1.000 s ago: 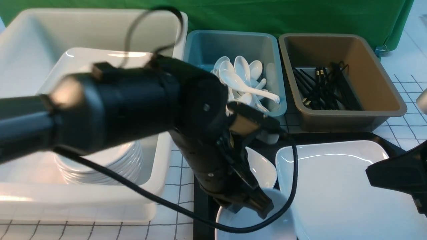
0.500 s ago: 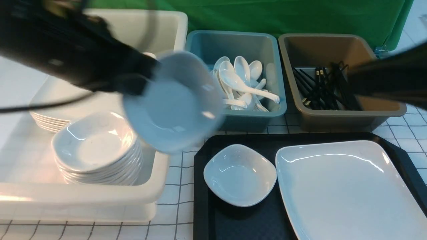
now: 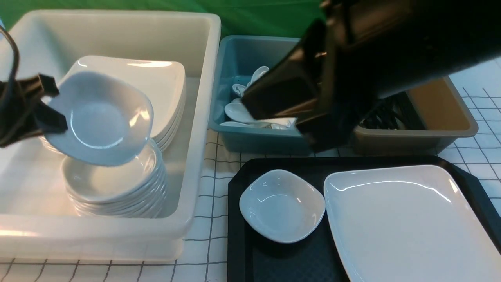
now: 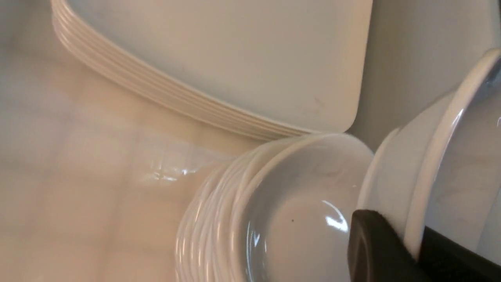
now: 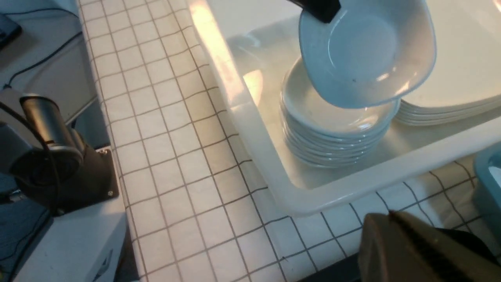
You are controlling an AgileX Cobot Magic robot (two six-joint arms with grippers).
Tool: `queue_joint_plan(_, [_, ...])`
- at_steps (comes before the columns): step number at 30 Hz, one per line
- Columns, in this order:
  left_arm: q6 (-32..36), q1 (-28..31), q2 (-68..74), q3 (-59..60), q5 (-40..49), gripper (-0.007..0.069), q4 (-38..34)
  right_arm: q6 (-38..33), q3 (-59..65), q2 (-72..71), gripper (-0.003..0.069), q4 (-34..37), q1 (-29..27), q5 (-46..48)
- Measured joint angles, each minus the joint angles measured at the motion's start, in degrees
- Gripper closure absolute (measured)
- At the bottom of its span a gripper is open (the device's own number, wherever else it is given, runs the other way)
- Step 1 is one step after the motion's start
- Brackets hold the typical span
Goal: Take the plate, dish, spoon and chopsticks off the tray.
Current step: Use the left arm to put the small plate into the large storage box on the left
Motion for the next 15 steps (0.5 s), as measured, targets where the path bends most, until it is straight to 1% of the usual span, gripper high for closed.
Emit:
queue_joint_plan(1, [0.4,0.0,0.4,0.7,-0.2,0.0587,-0.4,0.2,-0.2,0.4,0.0658,-0.1,0.2,0.0])
queue_joint_plan(4, [1.1,0.0,1.4,2.0,-0.8,0.0531,-0.4,1.0,-0.5,1.1,0.0658,-0.5,0.4,0.0])
queue_joint_plan(6, [1.1,0.0,2.4,2.2,-0.7,0.0456,0.5,1.0,-0.6,1.1,0.0658,-0.8,0.4,0.0])
queue_joint_plan(7, [1.1,0.0,2.7,2.2,-0.4,0.0393,1.1,1.1,-0.6,1.1,0.0658,-0.9,0.4,0.1])
queue_joint_plan(8, [1.1,0.0,2.7,2.1,-0.2,0.0364,1.6,1.1,-0.6,1.1,0.0658,-1.1,0.4,0.3])
queue_joint_plan(9, [1.1,0.0,2.7,1.7,0.4,0.0308,3.0,1.3,-0.6,1.1,0.0658,-1.7,0.4,0.7])
queue_joint_plan(11, [1.0,0.0,2.3,-0.1,1.7,0.0235,6.1,2.7,-0.6,1.1,0.0658,-3.9,0.4,1.8])
queue_joint_plan(12, [-0.4,0.0,1.7,-2.2,2.7,0.0201,10.2,4.3,-0.6,1.1,0.0658,-6.4,0.4,2.6])
queue_joint_plan(13, [-2.2,0.0,1.2,-3.3,3.5,0.0186,12.4,5.6,-0.6,1.1,0.0656,-8.5,0.4,3.5])
queue_joint_plan(15, [-7.1,0.0,-0.8,-8.1,5.6,0.0181,19.6,9.3,-0.6,1.1,0.0653,-15.0,0.4,5.7])
